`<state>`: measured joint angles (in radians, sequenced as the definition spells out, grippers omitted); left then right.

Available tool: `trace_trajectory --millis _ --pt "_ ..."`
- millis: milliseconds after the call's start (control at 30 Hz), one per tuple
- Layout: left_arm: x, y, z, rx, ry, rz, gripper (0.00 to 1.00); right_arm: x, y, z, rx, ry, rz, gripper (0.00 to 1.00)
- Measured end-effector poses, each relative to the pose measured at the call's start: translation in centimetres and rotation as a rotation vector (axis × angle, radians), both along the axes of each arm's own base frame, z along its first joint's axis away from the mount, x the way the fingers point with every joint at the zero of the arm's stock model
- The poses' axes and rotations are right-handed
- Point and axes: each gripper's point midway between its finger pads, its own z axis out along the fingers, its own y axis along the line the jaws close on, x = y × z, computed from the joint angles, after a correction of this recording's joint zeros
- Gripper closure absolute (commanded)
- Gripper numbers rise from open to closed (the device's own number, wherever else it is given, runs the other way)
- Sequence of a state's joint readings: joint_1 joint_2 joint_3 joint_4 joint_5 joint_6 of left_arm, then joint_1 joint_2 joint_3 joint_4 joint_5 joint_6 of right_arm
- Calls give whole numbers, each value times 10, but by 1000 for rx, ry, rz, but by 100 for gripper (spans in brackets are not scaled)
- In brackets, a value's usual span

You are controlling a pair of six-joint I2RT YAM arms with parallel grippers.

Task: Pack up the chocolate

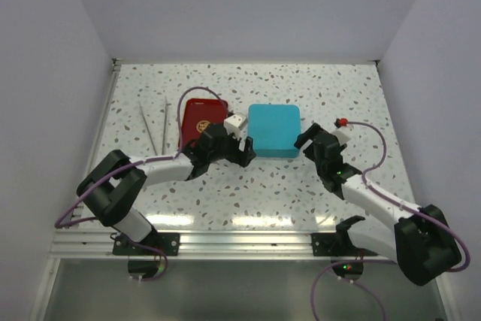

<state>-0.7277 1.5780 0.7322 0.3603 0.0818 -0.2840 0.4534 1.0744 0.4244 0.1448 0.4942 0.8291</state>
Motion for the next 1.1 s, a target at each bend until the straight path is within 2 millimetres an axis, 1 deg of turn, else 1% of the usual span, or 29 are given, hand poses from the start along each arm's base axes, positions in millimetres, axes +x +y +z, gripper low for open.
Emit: trace_trajectory --millis 100,167,300,400,533,633,767,967,1100 --pt "1 7 -2 0 13 15 11 12 -1 -3 9 21 3 15" --pt "8 15 3 -14 9 51 11 23 -4 -4 14 32 2 15" --pt "27 32 19 -63 -2 147 10 45 -1 -1 10 45 25 15" --pt "43 44 20 -69 15 230 10 63 6 4 12 45 55 16" --pt "71 45 21 -74 31 312 10 79 15 -1 5 71 87 16" --pt "86 43 15 -66 45 338 10 83 17 -12 1 101 103 16" --pt "96 42 2 -33 74 364 10 83 19 -22 0 128 120 16" --pt "103 54 -12 -5 106 404 10 84 20 -26 -5 140 127 16" --pt "106 55 -20 8 122 411 10 85 20 -27 -5 144 128 16"
